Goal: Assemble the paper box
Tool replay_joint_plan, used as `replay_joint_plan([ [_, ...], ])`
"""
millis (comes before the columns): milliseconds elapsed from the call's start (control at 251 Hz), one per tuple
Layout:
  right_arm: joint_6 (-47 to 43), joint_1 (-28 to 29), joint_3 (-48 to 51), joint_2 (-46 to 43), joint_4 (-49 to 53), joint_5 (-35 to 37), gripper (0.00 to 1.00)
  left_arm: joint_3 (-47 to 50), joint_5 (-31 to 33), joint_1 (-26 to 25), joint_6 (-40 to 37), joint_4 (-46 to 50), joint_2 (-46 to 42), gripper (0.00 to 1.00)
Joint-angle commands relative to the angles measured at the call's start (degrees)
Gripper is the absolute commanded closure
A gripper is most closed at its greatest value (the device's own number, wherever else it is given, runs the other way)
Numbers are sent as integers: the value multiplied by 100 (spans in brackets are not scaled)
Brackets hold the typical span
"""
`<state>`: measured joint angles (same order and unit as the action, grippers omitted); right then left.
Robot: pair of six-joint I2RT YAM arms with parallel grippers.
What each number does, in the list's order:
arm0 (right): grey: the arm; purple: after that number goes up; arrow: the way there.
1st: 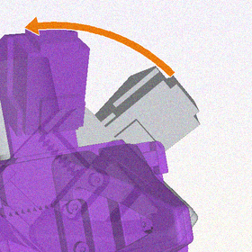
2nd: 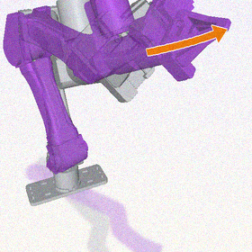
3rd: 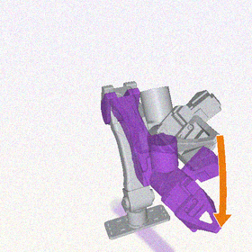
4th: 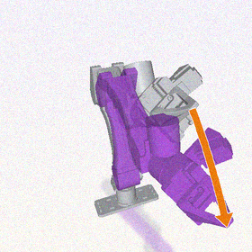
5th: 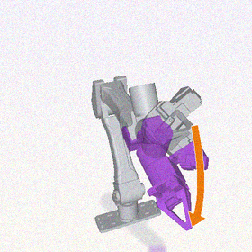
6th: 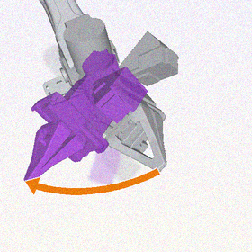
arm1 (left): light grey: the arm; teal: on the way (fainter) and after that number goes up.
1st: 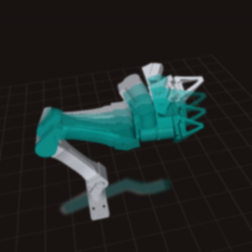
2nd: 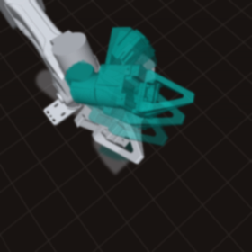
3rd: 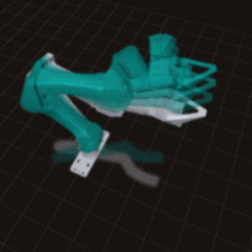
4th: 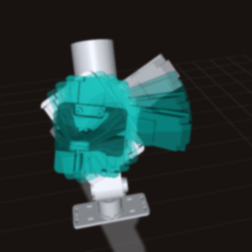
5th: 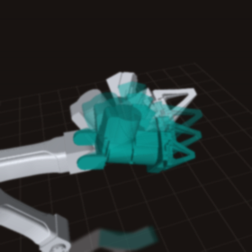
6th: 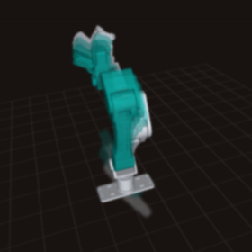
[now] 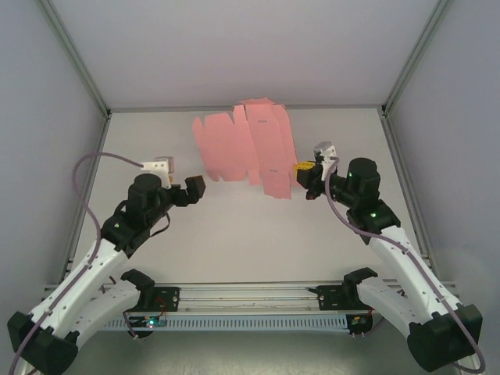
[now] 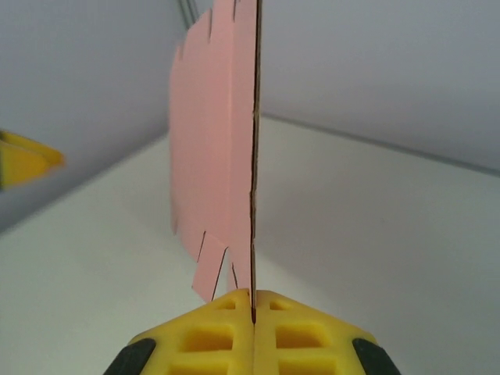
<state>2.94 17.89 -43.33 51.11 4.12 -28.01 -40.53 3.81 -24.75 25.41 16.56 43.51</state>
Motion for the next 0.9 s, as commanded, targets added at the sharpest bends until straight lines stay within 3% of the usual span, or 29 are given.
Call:
replay_joint_plan([
  [0,-1222,283,-691,107,1882,422,100,-291,1188,-54,-230,902,-458,0],
  [128,-1869,446,-1064,28,2352,-847,100,-193,1565,-52,-122,747,-822,0],
  [231,-2451,550,-1411,39,3130,-1369,100,-264,2107,-39,118,890,-905,0],
  [335,-3077,621,-1722,213,4043,-903,100,-417,2575,-40,236,1157,-782,0],
  [499,-3767,670,-1788,892,4268,-172,100,-707,2839,-18,444,1609,49,0],
  [678,-4733,845,-1813,2156,3717,762,100,-699,1936,22,374,1210,779,0],
  [894,-5184,1131,-1379,2708,1627,1751,100,-773,1616,81,331,1218,1337,0],
])
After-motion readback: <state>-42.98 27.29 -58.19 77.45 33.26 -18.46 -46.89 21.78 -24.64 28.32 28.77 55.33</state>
